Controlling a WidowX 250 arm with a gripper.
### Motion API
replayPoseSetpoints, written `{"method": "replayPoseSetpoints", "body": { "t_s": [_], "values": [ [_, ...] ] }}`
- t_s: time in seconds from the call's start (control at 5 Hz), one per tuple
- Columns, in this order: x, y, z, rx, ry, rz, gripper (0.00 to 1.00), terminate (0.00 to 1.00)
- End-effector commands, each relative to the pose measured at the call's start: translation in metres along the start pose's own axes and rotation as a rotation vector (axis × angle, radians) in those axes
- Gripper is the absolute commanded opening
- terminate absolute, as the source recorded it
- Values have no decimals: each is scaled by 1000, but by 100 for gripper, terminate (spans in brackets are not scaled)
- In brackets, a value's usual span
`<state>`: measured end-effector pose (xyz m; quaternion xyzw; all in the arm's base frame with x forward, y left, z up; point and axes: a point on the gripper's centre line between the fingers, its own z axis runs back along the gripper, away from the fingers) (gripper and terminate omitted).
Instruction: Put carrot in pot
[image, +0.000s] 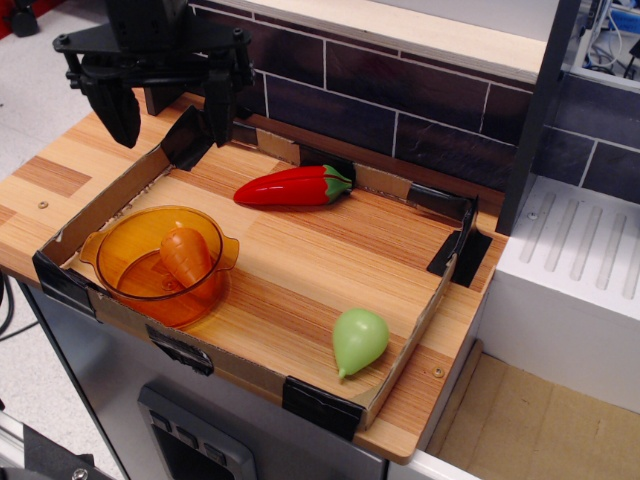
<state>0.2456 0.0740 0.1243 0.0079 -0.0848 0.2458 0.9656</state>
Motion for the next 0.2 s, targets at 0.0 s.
{"method": "replayPoseSetpoints", "body": {
  "t_s": [0.0],
  "values": [
    [5,7,11,-7,-40,-4,100,100]
  ]
}}
